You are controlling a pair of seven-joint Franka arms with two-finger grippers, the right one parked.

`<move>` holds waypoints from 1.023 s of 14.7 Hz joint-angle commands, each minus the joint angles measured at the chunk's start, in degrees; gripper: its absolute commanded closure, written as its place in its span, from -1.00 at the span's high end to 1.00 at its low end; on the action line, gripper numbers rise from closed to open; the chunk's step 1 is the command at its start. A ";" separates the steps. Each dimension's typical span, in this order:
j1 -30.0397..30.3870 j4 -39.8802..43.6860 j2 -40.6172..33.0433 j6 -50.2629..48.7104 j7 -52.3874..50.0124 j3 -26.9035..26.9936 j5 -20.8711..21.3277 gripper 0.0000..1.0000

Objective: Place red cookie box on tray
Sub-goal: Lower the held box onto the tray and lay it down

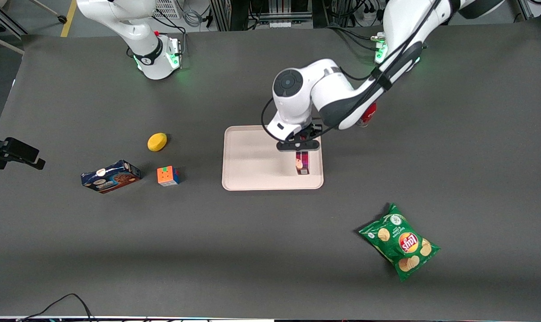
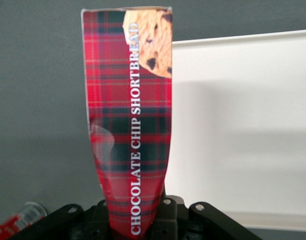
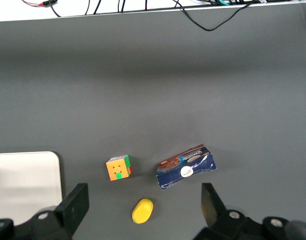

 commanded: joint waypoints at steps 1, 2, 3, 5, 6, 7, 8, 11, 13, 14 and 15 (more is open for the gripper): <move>0.66 0.59 3.13 3.99 -1.46 -0.09 2.94 -1.00; 0.57 0.59 4.09 5.40 -1.46 0.78 2.94 -1.00; 0.57 0.59 4.80 7.16 -1.54 1.57 2.94 -1.00; 0.48 0.33 5.24 8.49 -1.55 2.63 2.94 -1.00; 0.48 0.15 5.33 8.50 -1.55 2.89 2.94 -1.00; 0.57 -0.54 5.33 8.50 -1.55 3.42 2.94 -1.00; 0.57 -1.07 5.33 8.58 -1.98 3.86 2.94 -1.00; 0.57 -3.80 5.24 11.04 -8.39 3.95 3.12 -1.00; 0.48 -5.55 5.16 12.35 -8.58 3.95 3.20 -1.00; 0.48 -7.04 4.89 14.45 -8.58 4.04 3.29 -1.00; 0.57 -8.10 4.72 15.86 -8.58 4.04 3.99 -1.00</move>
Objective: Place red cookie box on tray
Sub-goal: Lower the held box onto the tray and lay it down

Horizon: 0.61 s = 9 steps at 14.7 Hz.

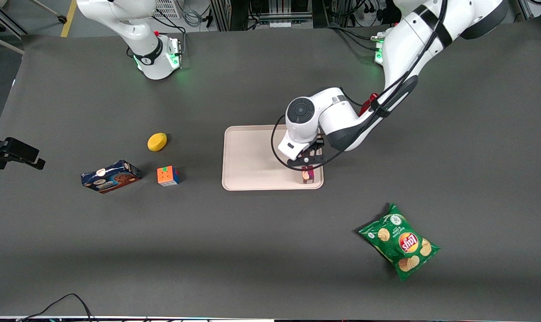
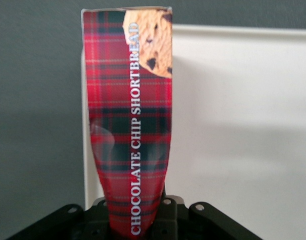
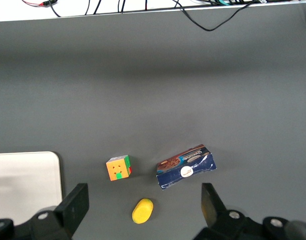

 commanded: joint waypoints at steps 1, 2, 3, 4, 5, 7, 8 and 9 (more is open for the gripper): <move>0.13 -4.21 -1.51 4.38 -2.27 -0.08 2.94 -1.00; 0.04 -4.30 -1.51 4.38 -2.27 -0.08 3.91 -1.00; 0.13 -4.30 -1.42 4.55 -2.19 -0.08 4.70 -1.00; 0.04 -4.30 -1.33 4.64 -2.18 -0.08 5.14 -1.00; 0.13 -4.30 -1.33 4.56 -2.18 -0.17 6.19 -1.00; 0.04 -4.48 -1.33 4.73 -2.18 -0.08 6.90 -1.00; 0.13 -4.48 -1.33 4.82 -2.27 -0.08 7.08 -1.00; 0.21 -4.39 -1.33 4.82 -2.19 -0.08 7.08 -1.00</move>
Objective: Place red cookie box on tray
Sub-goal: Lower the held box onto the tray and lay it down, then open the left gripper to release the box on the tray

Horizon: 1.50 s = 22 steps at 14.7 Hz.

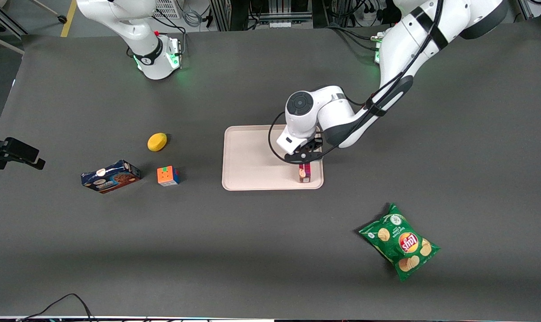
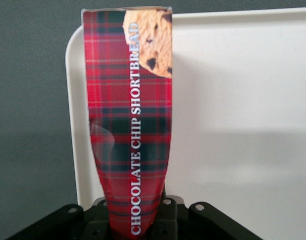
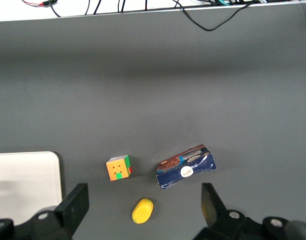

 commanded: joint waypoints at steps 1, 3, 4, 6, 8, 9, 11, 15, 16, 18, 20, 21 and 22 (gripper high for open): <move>0.22 -1.10 -1.33 1.68 -1.42 0.26 1.38 -0.55; 0.22 -1.02 -1.32 3.44 -0.81 1.31 1.47 0.11; 0.22 -0.93 -1.50 3.36 -0.54 1.31 1.47 0.85; 0.30 -0.31 -1.68 3.01 0.77 1.49 1.38 1.00; 1.00 -0.05 -2.55 2.66 3.40 1.49 1.38 1.00; 1.70 0.04 -3.34 1.53 4.72 1.49 1.38 1.00; 1.71 1.87 -5.10 -2.94 6.58 1.14 0.60 1.00; 1.89 7.06 -9.66 -14.71 11.82 -1.76 0.24 1.00; 1.89 8.38 -11.24 -17.01 16.64 -1.76 -0.63 1.00; 2.85 11.80 -15.98 -20.70 24.82 -1.15 -7.54 1.00; 4.43 15.49 -21.34 -24.92 30.98 0.95 -15.20 1.00; 4.43 17.16 -23.89 -26.85 34.58 4.10 -17.41 1.00; 4.43 18.83 -26.00 -28.61 38.53 7.35 -20.30 1.00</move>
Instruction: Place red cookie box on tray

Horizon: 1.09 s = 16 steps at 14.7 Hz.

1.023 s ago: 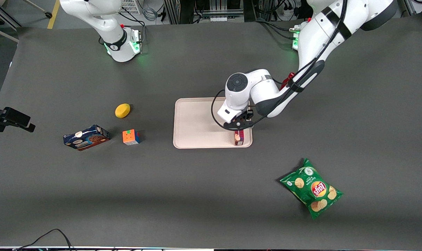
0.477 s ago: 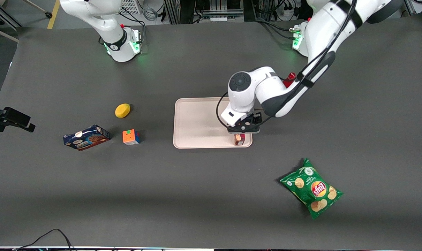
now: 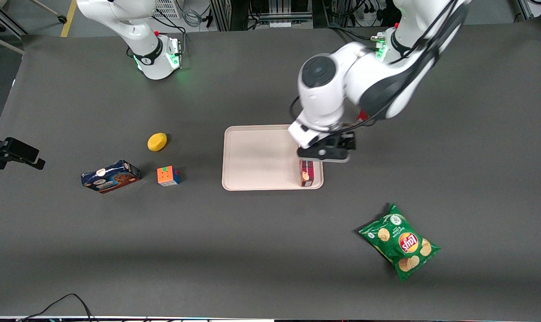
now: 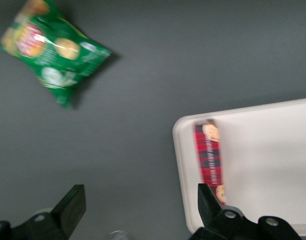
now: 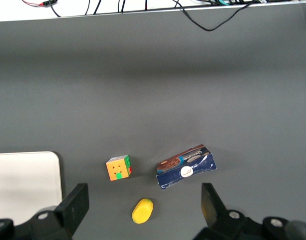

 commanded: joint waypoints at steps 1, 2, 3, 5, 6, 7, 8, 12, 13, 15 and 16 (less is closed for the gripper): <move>0.53 5.48 -8.33 -6.84 15.35 11.04 -10.56 1.00; 0.53 7.94 -9.73 -10.26 21.41 15.17 -13.55 1.00; 0.53 9.79 -10.53 -13.60 27.73 19.12 -15.67 1.00; 0.27 10.16 -14.73 -15.74 34.19 26.07 -17.10 1.00; 0.18 9.55 -15.97 -15.48 35.08 28.54 -17.10 1.00; 0.26 8.50 -17.11 -14.08 35.35 30.66 -17.71 1.00; 0.18 6.23 -18.78 -10.76 36.92 33.11 -18.84 1.00; 0.09 -8.64 -25.82 1.56 39.13 39.20 -25.53 1.00; 0.09 -9.17 -25.65 1.83 39.22 39.81 -25.62 1.00; 0.09 -10.49 -25.48 2.71 39.22 39.91 -25.62 1.00; 0.09 -11.63 -25.30 4.37 39.40 39.91 -25.62 1.00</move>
